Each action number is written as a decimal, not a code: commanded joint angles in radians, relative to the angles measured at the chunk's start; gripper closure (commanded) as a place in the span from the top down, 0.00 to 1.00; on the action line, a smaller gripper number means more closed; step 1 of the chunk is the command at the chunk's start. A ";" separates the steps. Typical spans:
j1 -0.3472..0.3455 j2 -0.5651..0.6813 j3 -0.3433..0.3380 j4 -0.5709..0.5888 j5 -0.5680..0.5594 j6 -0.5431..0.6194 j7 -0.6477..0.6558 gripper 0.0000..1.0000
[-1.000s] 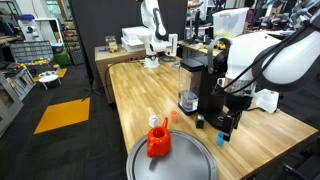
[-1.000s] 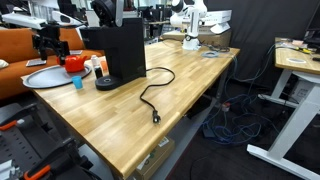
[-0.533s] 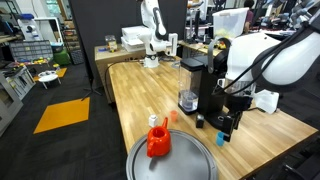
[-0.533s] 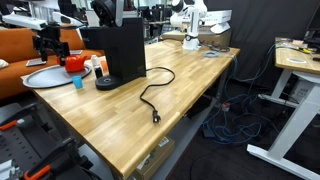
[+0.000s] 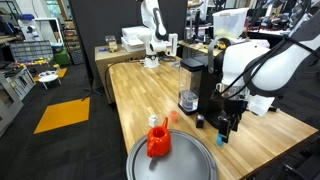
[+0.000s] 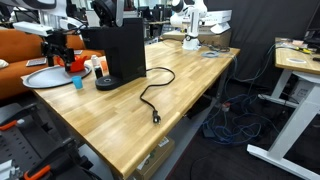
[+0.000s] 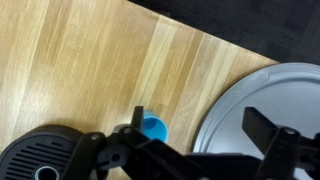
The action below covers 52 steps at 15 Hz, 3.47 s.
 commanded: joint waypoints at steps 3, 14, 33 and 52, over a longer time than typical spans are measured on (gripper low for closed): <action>-0.022 0.118 -0.024 0.084 -0.065 0.004 0.035 1.00; -0.013 0.114 -0.031 0.063 -0.083 -0.001 0.082 1.00; -0.026 0.209 -0.028 0.142 -0.077 0.004 0.048 1.00; -0.025 0.220 -0.038 0.164 -0.091 -0.007 0.057 0.16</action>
